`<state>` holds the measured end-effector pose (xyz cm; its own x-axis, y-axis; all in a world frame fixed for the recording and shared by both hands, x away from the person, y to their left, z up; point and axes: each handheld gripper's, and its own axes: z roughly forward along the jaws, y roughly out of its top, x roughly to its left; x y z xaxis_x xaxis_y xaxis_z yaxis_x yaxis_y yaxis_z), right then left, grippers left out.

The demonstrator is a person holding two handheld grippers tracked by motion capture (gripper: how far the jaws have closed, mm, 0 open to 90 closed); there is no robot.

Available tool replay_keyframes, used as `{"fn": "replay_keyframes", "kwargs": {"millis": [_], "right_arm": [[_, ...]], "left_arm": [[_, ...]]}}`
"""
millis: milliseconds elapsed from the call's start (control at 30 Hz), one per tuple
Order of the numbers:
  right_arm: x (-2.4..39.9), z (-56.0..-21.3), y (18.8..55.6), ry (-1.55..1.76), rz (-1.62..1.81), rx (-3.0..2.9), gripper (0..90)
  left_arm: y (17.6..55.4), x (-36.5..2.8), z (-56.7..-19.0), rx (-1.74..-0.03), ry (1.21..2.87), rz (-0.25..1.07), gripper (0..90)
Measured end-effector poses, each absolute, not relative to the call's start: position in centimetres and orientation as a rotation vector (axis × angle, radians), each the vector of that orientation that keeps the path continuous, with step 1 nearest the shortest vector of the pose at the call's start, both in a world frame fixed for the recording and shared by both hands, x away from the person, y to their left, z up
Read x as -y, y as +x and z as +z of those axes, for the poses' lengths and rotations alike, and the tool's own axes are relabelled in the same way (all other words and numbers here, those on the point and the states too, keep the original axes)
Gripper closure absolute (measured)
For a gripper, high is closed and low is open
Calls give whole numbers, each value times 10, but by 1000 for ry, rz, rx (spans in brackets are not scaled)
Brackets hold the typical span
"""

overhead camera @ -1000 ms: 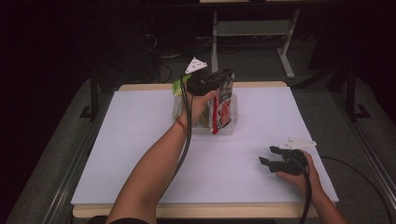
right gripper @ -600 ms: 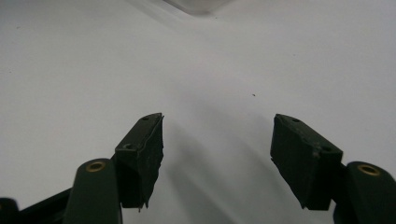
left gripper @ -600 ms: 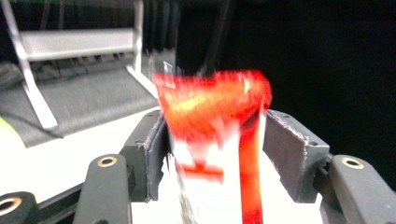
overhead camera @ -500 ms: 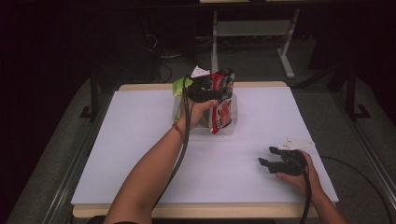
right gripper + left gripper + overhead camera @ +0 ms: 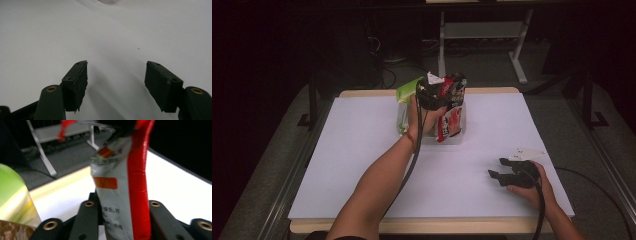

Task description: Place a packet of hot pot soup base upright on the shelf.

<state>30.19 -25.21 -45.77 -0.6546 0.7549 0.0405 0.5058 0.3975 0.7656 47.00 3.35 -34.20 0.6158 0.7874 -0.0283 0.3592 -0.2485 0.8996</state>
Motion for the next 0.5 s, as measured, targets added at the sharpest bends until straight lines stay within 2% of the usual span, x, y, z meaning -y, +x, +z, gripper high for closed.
{"fn": "replay_keyframes", "kwargs": {"millis": [200, 333, 500], "right_arm": [[253, -457, 301, 1092, 1127, -2349, 339], [253, -457, 301, 1083, 1129, -2348, 337], [253, -458, 300, 1072, 1135, -2352, 336]], "left_arm": [[461, -24, -343, -873, 1700, 645, 803], [456, -31, -353, -852, 1506, 678, 808], [447, -32, -371, -786, 1469, 690, 803]]}}
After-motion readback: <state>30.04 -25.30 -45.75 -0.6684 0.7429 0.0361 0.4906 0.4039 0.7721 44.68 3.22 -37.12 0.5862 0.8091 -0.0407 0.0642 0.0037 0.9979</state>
